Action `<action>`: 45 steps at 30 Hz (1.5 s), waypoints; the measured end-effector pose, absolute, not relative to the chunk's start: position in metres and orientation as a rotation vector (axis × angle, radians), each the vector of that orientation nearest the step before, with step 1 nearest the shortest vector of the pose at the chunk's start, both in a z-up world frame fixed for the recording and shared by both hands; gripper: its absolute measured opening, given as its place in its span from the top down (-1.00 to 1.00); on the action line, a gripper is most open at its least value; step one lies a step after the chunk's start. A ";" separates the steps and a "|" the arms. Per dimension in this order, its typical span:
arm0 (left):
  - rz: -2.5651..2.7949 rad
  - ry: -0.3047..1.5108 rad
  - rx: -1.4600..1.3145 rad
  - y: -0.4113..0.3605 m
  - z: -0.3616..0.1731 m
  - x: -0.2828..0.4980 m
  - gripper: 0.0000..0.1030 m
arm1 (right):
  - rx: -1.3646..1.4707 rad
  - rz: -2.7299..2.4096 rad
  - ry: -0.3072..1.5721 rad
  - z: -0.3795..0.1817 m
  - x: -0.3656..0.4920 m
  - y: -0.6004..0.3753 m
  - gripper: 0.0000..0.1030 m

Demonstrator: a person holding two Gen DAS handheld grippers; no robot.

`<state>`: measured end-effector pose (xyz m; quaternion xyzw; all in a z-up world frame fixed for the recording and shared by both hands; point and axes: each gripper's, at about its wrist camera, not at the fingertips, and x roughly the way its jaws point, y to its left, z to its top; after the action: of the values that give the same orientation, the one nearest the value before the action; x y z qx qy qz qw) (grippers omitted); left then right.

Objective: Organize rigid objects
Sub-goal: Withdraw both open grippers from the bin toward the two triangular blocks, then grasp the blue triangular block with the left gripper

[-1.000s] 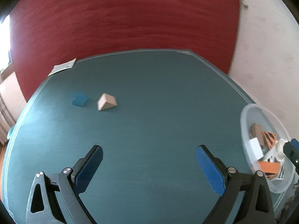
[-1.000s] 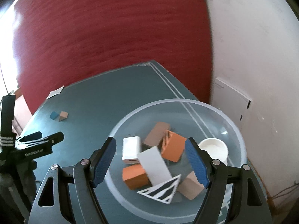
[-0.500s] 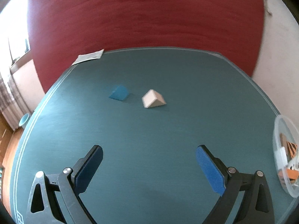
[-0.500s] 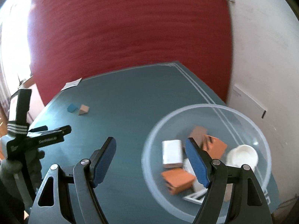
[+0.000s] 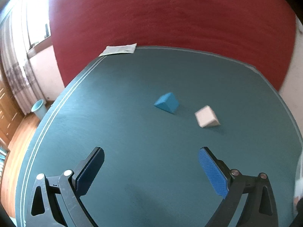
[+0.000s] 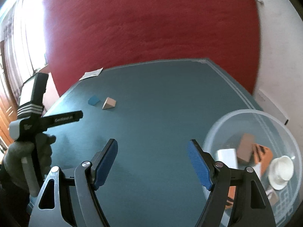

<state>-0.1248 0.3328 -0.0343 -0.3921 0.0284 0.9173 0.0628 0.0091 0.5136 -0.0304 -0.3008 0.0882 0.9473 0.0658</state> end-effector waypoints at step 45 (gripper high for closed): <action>2.886 -0.061 -1.415 0.364 -0.056 -0.238 -0.98 | -1.122 2.903 0.376 -0.068 -0.054 0.494 -0.50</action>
<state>-0.2381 0.3643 -0.0558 -0.4398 -0.0190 0.8971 -0.0367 -0.0540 0.4944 -0.0676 -0.3578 0.1201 0.9260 0.0035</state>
